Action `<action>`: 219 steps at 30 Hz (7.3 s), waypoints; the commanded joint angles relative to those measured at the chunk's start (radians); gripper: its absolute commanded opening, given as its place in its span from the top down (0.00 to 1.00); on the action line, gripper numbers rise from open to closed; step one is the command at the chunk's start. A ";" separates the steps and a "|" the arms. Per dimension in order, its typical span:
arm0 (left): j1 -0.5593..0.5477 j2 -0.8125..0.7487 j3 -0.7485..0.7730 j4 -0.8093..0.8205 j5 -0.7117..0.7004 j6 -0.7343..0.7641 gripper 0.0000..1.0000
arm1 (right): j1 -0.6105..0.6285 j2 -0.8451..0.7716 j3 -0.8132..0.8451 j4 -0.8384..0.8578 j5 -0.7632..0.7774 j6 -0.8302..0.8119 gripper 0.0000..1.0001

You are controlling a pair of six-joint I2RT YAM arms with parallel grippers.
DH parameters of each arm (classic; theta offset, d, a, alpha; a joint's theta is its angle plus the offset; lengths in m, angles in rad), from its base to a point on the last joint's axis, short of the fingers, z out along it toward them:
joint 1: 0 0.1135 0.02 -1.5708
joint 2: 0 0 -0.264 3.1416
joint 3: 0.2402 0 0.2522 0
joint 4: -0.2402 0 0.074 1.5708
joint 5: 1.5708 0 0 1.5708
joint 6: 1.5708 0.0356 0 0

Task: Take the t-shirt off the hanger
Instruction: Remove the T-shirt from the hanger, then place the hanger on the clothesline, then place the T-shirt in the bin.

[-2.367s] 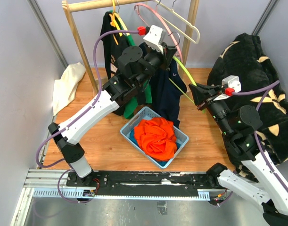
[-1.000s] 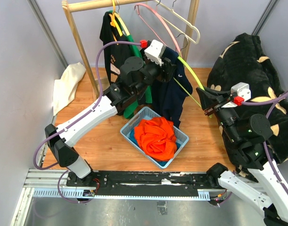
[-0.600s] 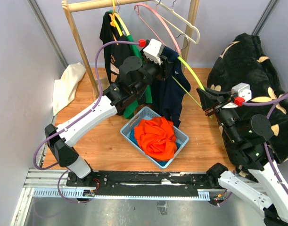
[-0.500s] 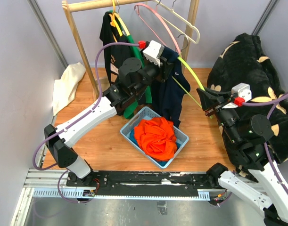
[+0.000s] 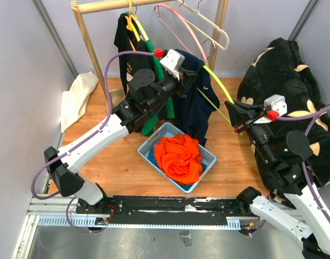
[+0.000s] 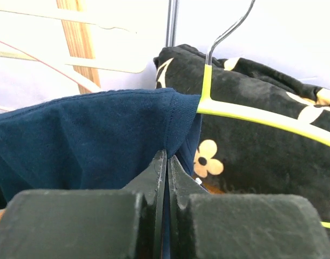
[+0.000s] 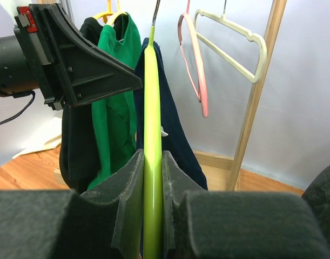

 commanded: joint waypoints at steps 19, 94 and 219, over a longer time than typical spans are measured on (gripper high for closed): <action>0.005 0.045 0.099 0.026 -0.043 -0.006 0.57 | -0.001 -0.020 0.003 0.093 -0.015 -0.008 0.99; 0.103 -0.129 0.095 -0.124 0.090 -0.071 0.99 | -0.002 -0.017 0.101 0.126 0.010 -0.019 0.99; 0.076 0.003 0.552 -0.024 0.209 -0.373 1.00 | -0.144 0.083 -0.159 0.036 -0.613 0.194 0.10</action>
